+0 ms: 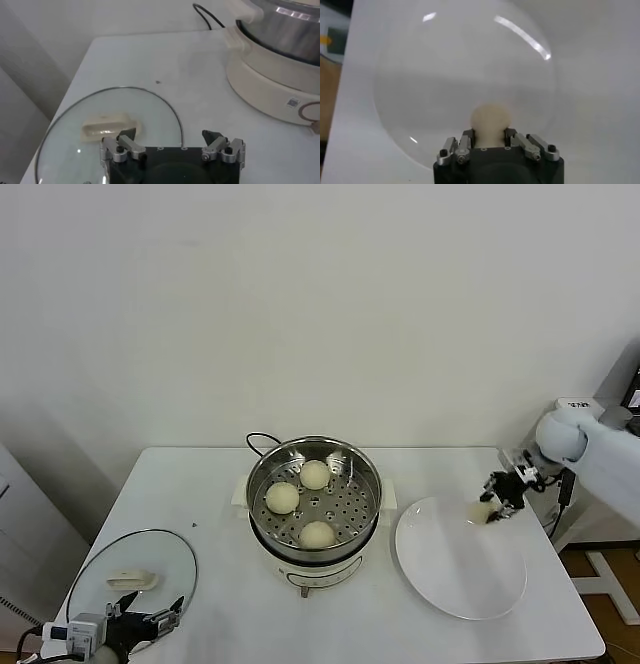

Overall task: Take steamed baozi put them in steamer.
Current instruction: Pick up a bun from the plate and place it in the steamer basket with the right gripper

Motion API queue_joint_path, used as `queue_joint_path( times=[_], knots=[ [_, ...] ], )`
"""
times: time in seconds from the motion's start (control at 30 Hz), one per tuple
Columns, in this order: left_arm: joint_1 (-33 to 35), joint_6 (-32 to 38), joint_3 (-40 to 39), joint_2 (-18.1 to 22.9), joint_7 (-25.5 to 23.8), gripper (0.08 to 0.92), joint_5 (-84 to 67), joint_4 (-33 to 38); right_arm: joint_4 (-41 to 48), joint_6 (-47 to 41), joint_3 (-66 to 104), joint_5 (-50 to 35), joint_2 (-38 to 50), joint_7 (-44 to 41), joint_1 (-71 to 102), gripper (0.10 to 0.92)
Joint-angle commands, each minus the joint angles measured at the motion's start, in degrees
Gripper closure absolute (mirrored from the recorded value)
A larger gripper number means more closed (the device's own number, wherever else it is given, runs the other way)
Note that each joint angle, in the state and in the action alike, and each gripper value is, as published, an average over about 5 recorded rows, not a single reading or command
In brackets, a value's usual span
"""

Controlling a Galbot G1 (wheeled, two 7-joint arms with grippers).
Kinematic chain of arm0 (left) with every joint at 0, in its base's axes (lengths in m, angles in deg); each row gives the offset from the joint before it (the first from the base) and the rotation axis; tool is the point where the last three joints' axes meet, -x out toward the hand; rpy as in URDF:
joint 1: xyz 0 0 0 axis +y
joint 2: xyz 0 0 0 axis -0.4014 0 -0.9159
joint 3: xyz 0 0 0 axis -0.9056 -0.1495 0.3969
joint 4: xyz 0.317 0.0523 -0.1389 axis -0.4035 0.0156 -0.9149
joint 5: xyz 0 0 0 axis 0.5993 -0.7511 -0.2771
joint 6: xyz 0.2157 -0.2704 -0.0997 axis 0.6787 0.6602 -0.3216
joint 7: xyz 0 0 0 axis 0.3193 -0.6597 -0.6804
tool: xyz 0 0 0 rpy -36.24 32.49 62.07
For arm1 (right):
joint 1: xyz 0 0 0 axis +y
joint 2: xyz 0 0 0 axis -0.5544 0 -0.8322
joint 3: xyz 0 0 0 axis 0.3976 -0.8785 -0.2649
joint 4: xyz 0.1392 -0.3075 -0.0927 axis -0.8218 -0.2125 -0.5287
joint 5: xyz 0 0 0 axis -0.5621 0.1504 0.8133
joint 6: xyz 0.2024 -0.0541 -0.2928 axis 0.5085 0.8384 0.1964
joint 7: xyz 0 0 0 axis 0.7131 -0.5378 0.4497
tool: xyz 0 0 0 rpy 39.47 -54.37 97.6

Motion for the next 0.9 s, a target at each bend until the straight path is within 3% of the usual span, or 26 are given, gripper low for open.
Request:
queue_joint_path(
  times=[0.03, 0.4, 0.9],
  knots=[
    [-0.2, -0.2, -0.13, -0.04, 0.09, 0.177, 0.03, 0.23, -12.69, -13.3, -27.0, -24.54, -2.67, 2.64, -30.51, 0.643],
    [-0.57, -0.35, -0.43, -0.33, 0.18, 0.177, 0.11, 0.5, -14.42, -24.08, -30.53, -40.25, -16.11, 10.99, -36.14, 0.643],
    [-1.46, -0.52, -1.23, -0.35, 0.2, 0.177, 0.2, 0.4, -18.36, -32.04, -28.65, -43.88, -22.94, 23.14, -29.67, 0.641]
  ],
)
